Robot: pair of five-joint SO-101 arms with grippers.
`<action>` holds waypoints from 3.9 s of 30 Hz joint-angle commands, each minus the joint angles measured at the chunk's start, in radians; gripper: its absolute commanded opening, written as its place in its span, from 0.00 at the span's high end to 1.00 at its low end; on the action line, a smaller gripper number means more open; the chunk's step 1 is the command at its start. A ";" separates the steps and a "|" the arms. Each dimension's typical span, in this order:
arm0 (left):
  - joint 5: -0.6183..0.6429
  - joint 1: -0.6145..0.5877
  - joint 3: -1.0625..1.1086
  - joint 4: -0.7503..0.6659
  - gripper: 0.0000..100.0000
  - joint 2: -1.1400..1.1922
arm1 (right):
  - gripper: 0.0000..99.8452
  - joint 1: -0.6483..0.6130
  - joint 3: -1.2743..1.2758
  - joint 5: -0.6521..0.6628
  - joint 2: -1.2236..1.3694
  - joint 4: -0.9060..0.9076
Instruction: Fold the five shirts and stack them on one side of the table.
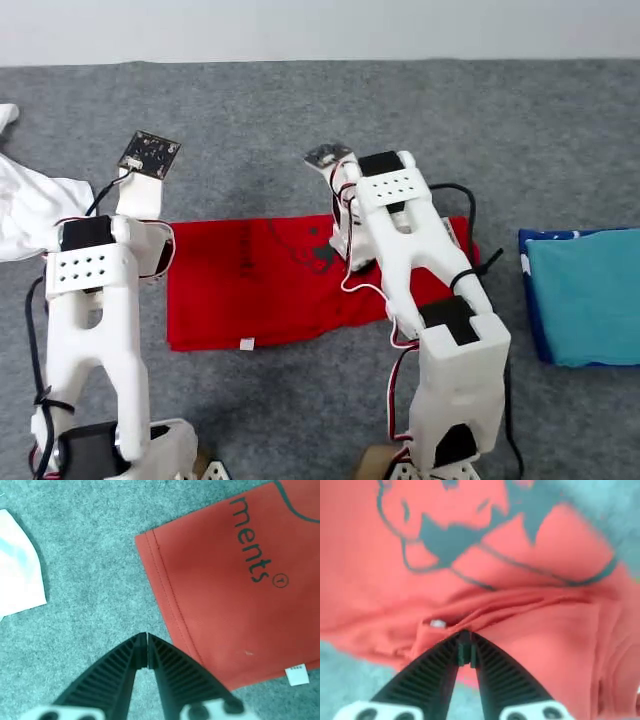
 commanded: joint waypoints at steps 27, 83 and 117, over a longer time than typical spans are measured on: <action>0.009 0.002 -0.010 0.087 0.99 -0.040 | 0.99 0.068 -0.043 0.011 -0.127 0.337; 0.163 0.002 -0.156 0.092 0.84 0.255 | 0.99 0.460 0.284 -0.077 -0.711 0.335; 0.106 -0.068 -0.941 0.465 1.00 1.100 | 0.99 0.779 0.595 0.066 -1.087 0.318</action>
